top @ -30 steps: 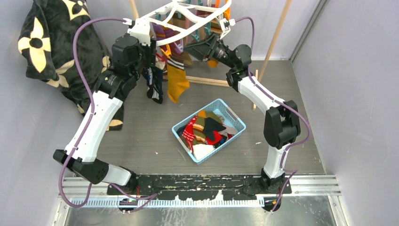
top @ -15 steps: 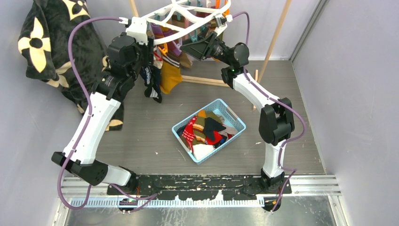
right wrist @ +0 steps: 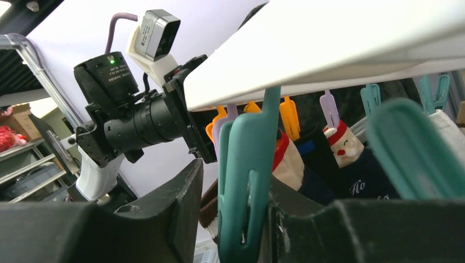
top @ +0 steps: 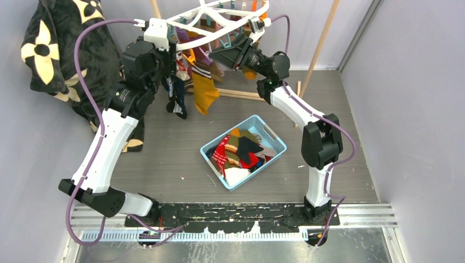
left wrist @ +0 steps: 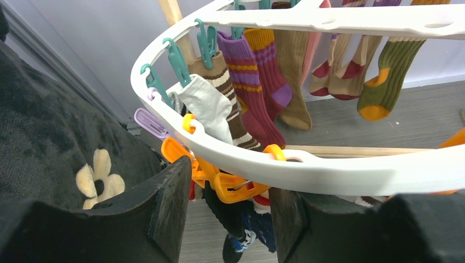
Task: Clip the socks to the hanger
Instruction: Open the clamp at the hanger.
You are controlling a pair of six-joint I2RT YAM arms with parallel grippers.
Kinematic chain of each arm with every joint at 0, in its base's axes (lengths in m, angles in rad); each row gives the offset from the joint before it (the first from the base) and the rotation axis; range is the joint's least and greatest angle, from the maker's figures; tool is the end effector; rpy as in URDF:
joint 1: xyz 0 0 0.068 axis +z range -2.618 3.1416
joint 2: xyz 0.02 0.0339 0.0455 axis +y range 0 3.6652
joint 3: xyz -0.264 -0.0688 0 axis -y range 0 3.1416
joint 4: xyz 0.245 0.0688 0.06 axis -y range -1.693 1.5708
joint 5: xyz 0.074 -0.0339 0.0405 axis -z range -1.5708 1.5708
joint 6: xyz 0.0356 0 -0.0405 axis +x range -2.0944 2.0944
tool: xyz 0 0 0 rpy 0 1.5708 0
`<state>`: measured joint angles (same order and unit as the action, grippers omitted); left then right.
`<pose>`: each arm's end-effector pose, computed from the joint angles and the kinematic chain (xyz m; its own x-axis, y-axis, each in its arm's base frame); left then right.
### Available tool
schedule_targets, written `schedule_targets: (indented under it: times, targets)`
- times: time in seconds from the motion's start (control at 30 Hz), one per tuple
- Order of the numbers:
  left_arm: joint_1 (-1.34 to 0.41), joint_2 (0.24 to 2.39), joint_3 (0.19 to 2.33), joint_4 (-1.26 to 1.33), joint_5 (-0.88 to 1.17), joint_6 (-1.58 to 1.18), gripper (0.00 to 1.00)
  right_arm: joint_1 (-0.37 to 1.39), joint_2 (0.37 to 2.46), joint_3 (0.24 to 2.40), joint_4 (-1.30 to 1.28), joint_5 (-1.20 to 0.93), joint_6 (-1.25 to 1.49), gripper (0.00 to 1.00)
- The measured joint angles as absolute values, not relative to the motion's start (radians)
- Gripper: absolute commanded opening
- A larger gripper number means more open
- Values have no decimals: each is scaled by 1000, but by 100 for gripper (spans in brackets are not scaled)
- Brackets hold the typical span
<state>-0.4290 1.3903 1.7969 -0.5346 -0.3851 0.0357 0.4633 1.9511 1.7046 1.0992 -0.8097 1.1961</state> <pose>0.2602 -0.1043 0.5116 -0.1143 0.0887 -0.9895 0.0508 0.9952 0.0833 0.3777 0.2175 0.4313 -0.4369 0.4992 -0.7482 -0.8957 -0.1653 0.4127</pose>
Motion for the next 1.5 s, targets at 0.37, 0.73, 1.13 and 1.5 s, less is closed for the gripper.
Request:
schedule_targets:
  times: [0.37, 0.73, 1.13, 1.5]
  targets:
    - [-427, 1389, 1798, -537, -384, 34, 54, 498, 1945, 1656, 1120, -750, 1172, 11]
    - [-423, 1361, 1892, -666, -351, -19, 85, 545, 1782, 1520, 902, -590, 936, 1]
    - [-422, 1145, 1927, -874, -177, -150, 85, 643, 1687, 1458, 719, -358, 620, 1]
    - [-434, 1324, 2081, -949, 37, -310, 80, 758, 1687, 1466, 661, -133, 398, 1]
